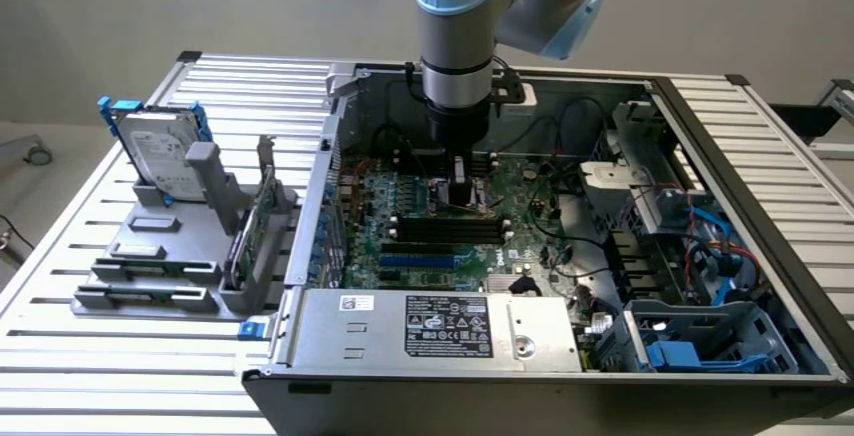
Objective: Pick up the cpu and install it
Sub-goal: 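Place the cpu into insertion slot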
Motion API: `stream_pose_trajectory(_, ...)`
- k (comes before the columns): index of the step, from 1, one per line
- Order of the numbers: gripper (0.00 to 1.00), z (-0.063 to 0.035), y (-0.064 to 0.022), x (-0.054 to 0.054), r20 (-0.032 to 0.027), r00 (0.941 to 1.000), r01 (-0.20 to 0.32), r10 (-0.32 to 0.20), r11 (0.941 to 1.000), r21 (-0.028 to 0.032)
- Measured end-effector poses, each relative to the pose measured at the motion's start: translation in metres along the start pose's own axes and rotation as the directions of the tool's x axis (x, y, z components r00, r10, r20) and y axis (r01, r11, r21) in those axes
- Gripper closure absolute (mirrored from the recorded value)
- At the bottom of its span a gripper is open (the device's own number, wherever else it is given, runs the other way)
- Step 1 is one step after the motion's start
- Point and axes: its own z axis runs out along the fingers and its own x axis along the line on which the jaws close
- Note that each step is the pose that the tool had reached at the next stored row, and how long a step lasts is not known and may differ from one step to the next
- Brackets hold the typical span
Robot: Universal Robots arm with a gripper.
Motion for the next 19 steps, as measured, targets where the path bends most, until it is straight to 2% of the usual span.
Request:
stream_pose_trajectory(7,0.44,0.0001,0.0000,0.000,-0.0003,1.0000,0.000,0.000,1.0000,0.0002)
stream_pose_trajectory(8,0.38,0.0001,0.0000,0.000,-0.0003,1.0000,0.000,0.000,1.0000,0.0003)
stream_pose_trajectory(12,0.38,-0.0007,0.0001,0.000,0.0002,1.0000,0.000,0.000,1.0000,0.0010)
stream_pose_trajectory(19,0.38,-0.0125,0.0013,0.000,0.0001,1.0000,0.000,0.000,1.0000,0.0018)
